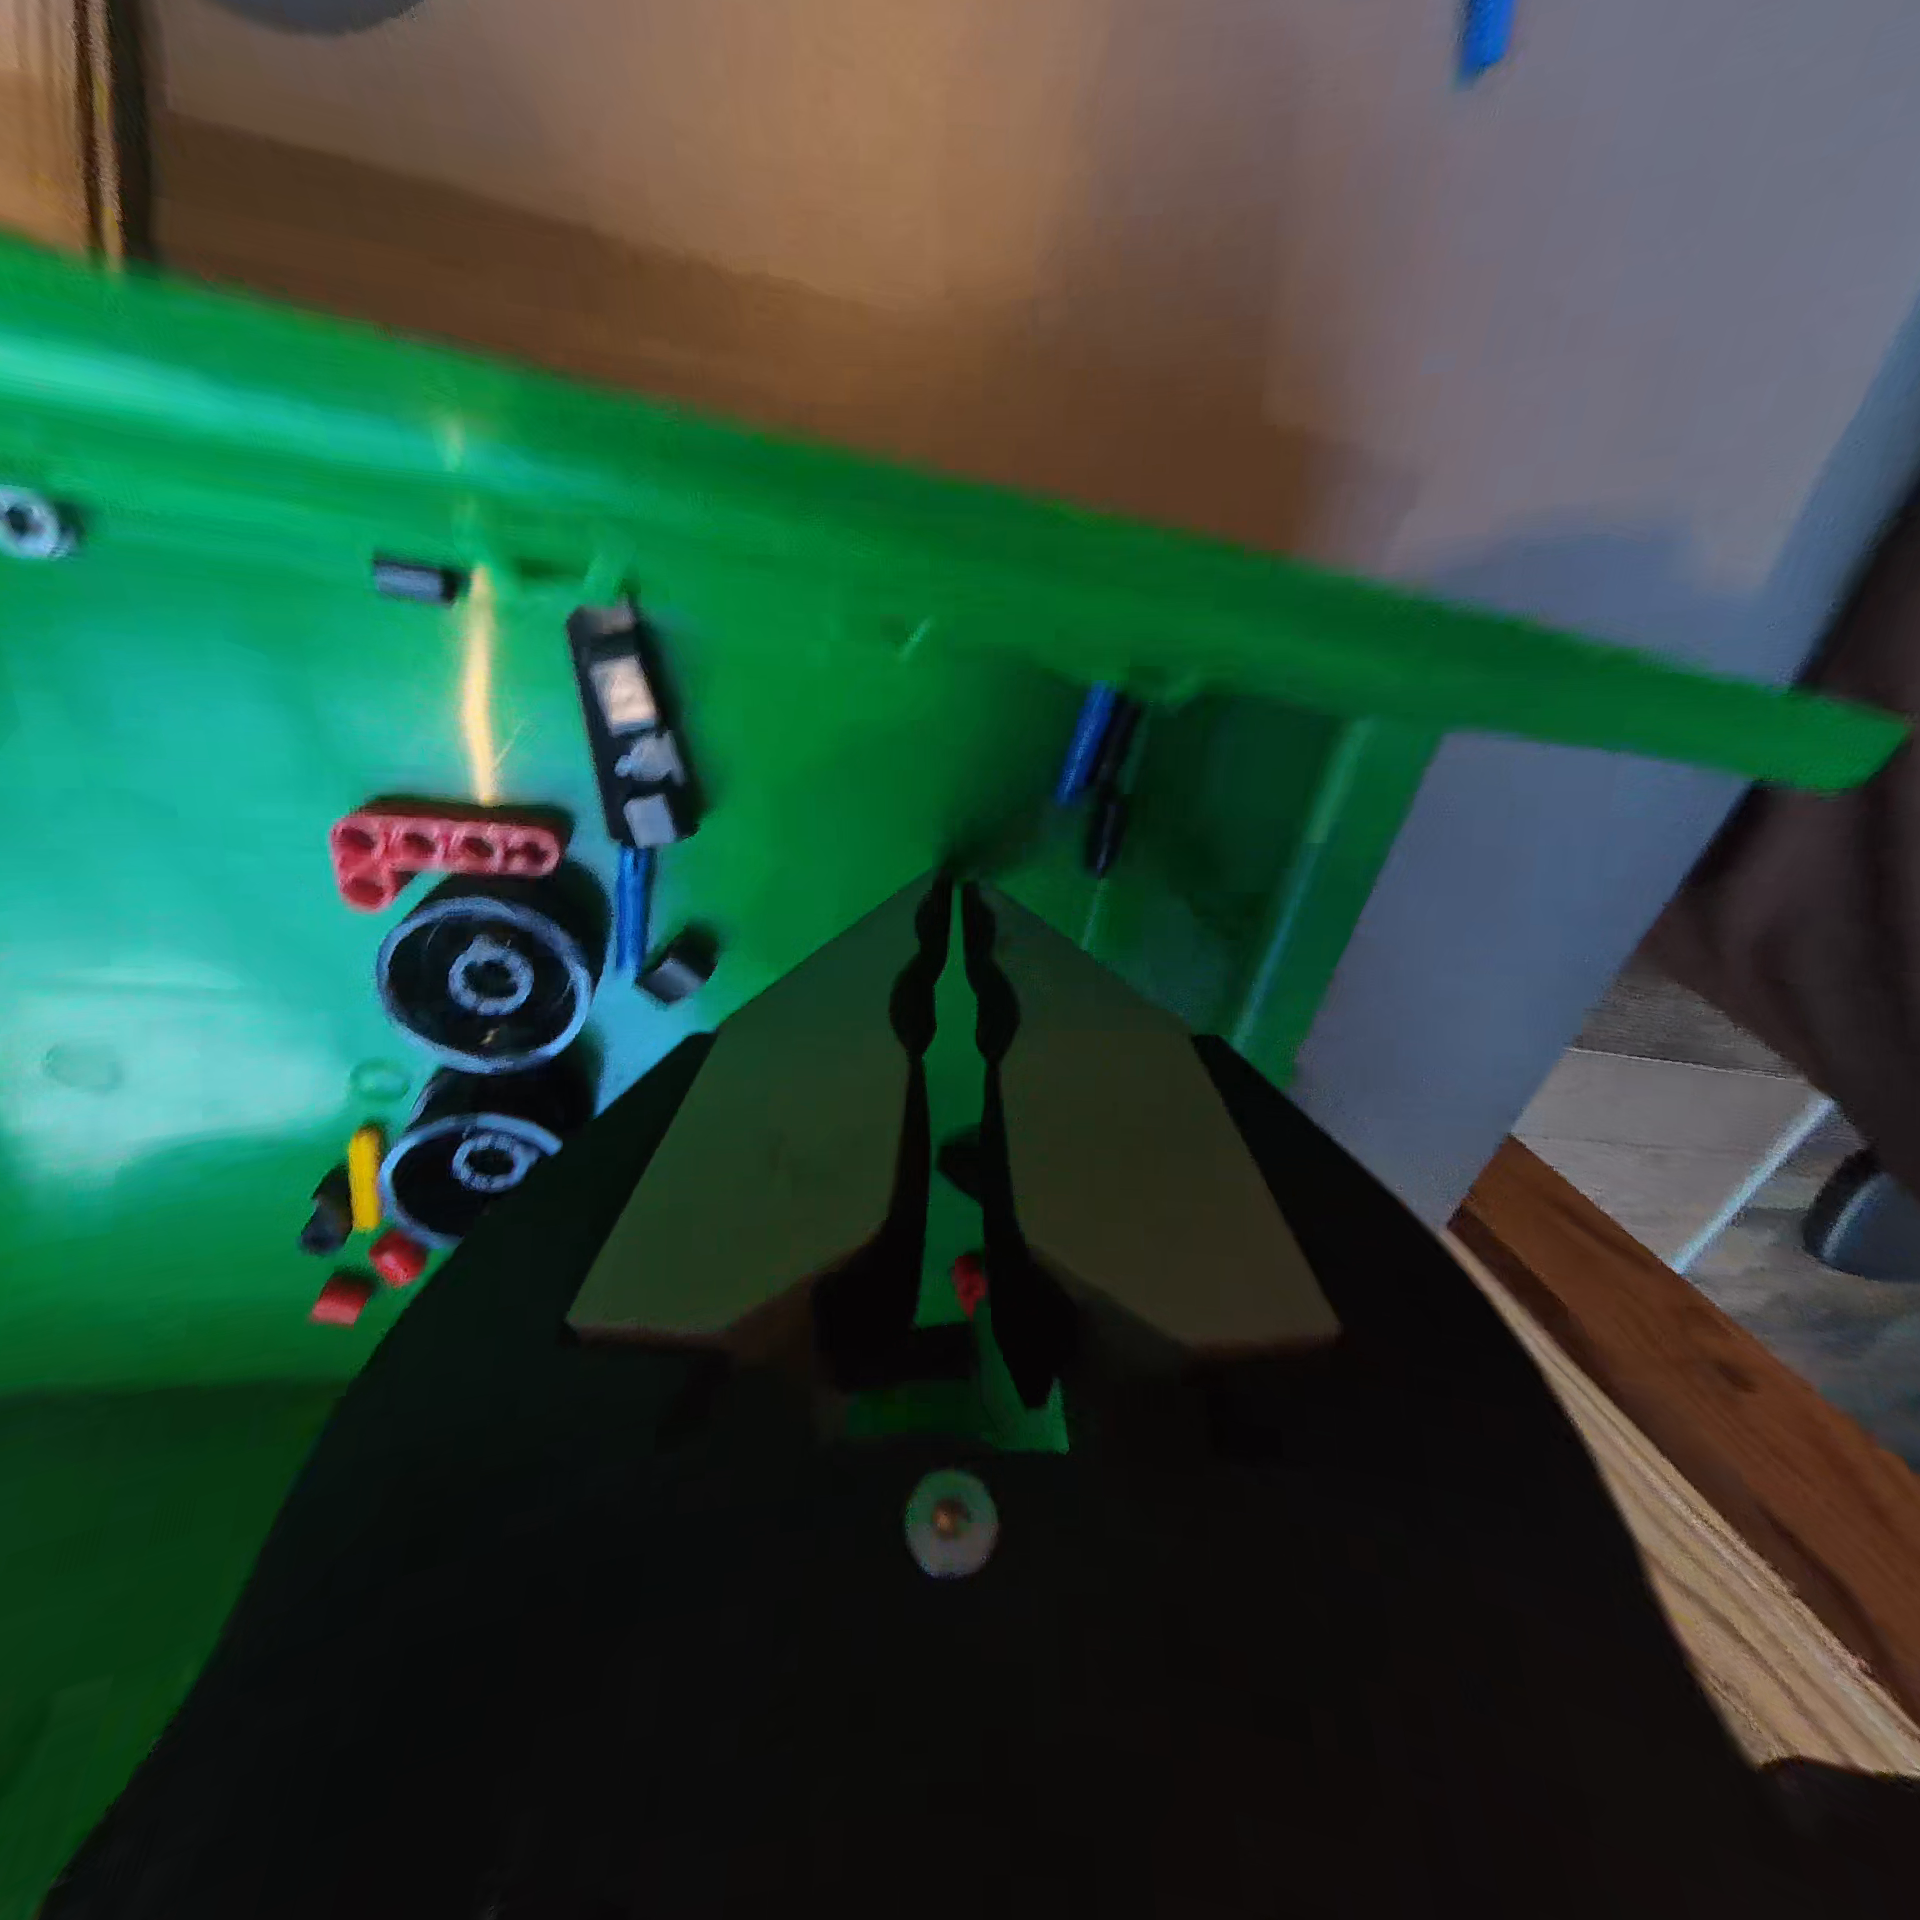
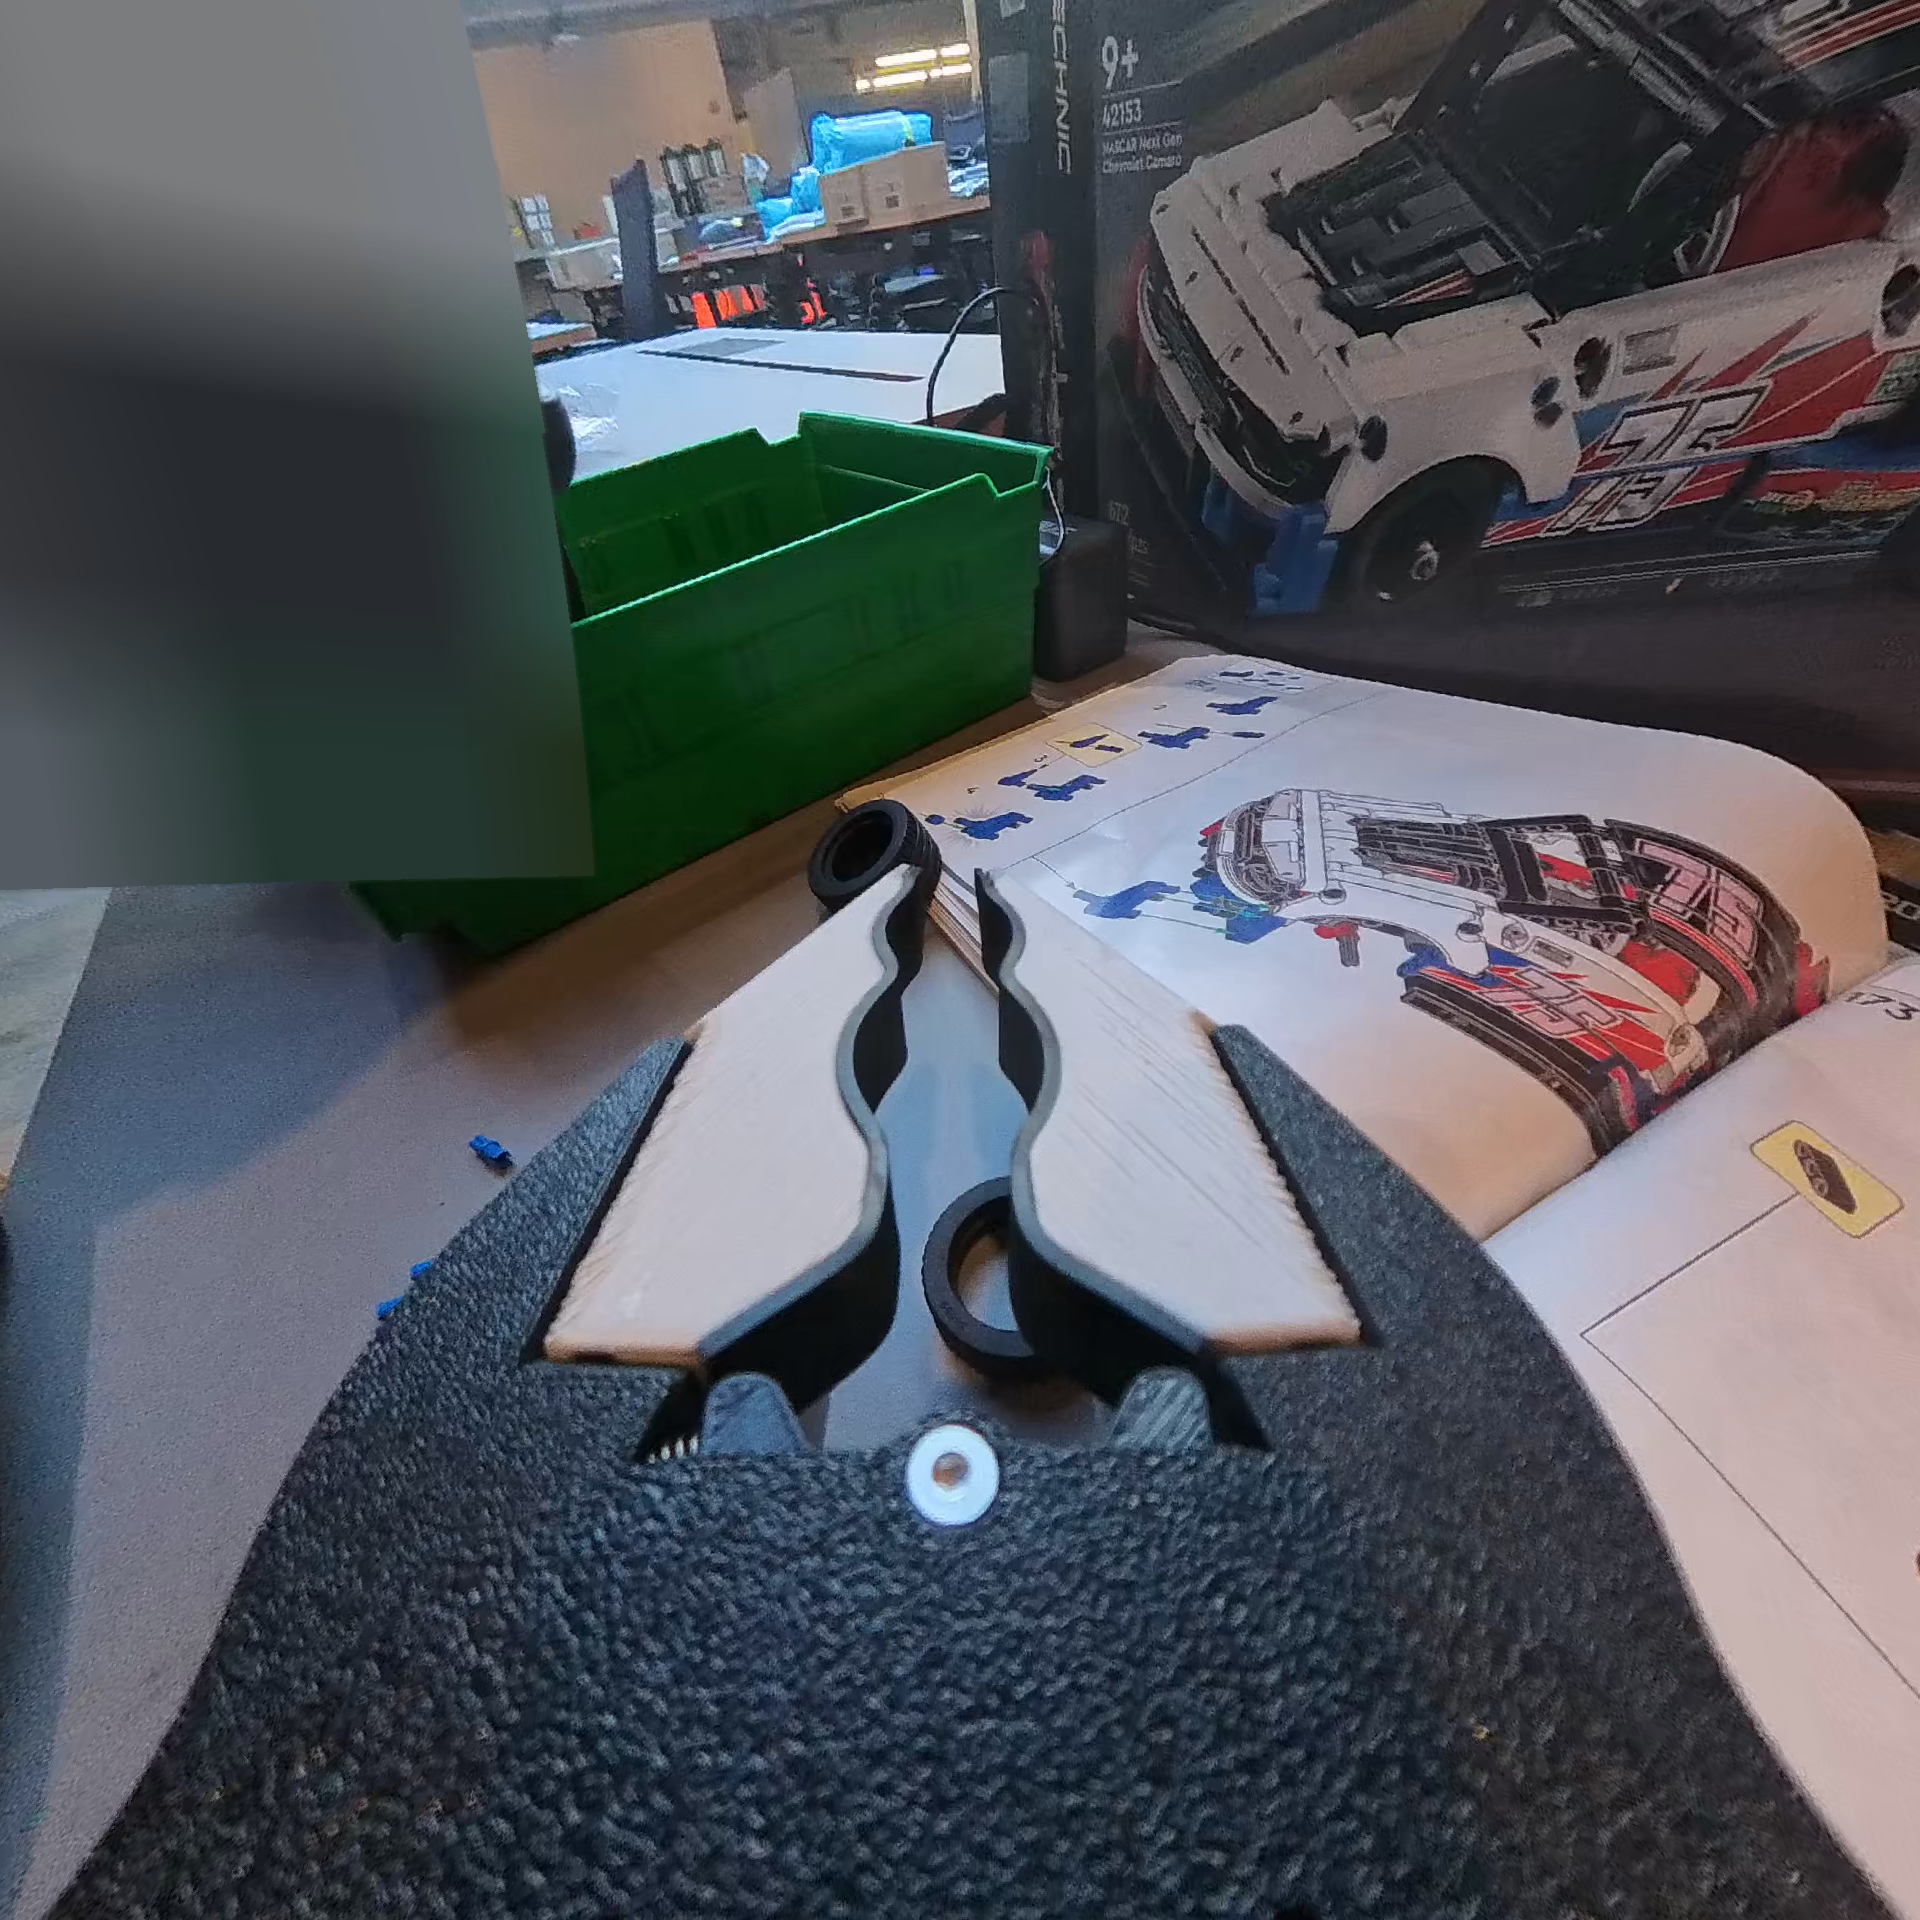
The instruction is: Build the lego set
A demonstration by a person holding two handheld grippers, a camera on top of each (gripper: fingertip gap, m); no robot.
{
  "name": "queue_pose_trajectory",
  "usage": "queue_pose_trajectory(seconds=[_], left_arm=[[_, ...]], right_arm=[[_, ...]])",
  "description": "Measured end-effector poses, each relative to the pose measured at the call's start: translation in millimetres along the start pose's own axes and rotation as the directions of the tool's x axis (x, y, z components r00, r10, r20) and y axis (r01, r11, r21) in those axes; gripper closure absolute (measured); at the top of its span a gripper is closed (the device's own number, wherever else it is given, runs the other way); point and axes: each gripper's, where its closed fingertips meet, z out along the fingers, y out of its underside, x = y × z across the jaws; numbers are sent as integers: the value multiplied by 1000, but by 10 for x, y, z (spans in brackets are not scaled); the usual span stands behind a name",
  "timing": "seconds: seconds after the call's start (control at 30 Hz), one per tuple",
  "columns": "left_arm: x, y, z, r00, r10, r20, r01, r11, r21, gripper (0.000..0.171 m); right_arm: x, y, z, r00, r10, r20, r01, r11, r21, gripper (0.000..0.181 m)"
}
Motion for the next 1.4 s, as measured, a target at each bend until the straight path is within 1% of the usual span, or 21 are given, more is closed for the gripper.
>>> queue_pose_trajectory(seconds=[0.03,0.07,0.13,0.2,0.23,0.3,0.33,0.4,0.47,0.5,0.57,0.6,0.7,0.8,0.87,1.0,1.13,1.23,1.3,1.37,1.4], left_arm=[[-37,57,-23,1000,-6,17,7,1000,-10,164],[-59,101,-53,999,-18,26,18,1000,-10,149],[-8,175,-123,999,-34,-6,34,999,1,154],[7,254,-167,1000,-29,7,29,1000,-1,156],[20,328,-173,1000,-12,17,12,1000,-27,157],[-20,498,-187,997,-2,74,9,995,-96,151],[-30,545,-210,995,-27,91,37,994,-101,148],[-27,539,-310,990,-92,107,96,995,-28,144],[-84,511,-479,970,-178,168,164,982,91,138],[-62,489,-553,962,-222,162,198,968,156,136],[95,376,-611,965,-255,58,231,934,271,136],[124,353,-592,966,-256,36,235,929,285,140],[65,487,-409,976,-200,89,187,972,143,140],[63,454,-274,991,-128,44,125,990,60,147],[46,447,-201,998,-62,28,62,998,-4,147],[73,499,-52,992,128,-10,-128,984,-122,165],[105,490,-46,983,145,-114,-162,974,-156,162],[108,524,-48,977,165,-136,-187,967,-173,164],[100,542,-49,976,179,-122,-200,963,-179,164],[78,539,-52,983,161,-93,-175,970,-171,163],[-52,527,-54,988,153,-2,-151,974,-169,171]], right_arm=[[-1,-1,-2,1000,2,1,-2,1000,1,171],[0,-3,-4,1000,4,2,-4,1000,3,171],[-2,-8,-8,1000,9,4,-9,1000,7,171],[-2,-11,-11,1000,16,8,-16,1000,9,171],[-3,-11,-10,1000,19,10,-19,1000,9,171],[-5,-12,-10,1000,26,14,-26,1000,10,171],[-6,-14,-12,999,29,16,-30,999,12,171],[-7,-22,-26,999,33,17,-33,999,17,171],[-6,-29,-39,999,32,13,-32,999,22,171],[-7,-30,-43,999,31,11,-32,999,22,171],[-12,-31,-40,999,33,14,-34,999,23,171],[-20,-30,-35,999,36,20,-36,999,22,171],[-62,-25,-14,999,36,39,-37,999,17,171],[-93,-23,-17,999,24,43,-25,1000,13,171],[-86,-35,-35,999,21,37,-22,1000,19,171],[-47,-64,-70,999,36,32,-37,999,35,171],[-34,-51,-60,997,57,43,-59,998,30,171],[-35,-56,-65,998,56,43,-57,998,32,171],[-27,-65,-77,998,56,38,-57,998,37,170],[-18,-73,-86,997,63,39,-65,997,42,171],[-17,-73,-86,997,68,41,-69,997,43,171]])
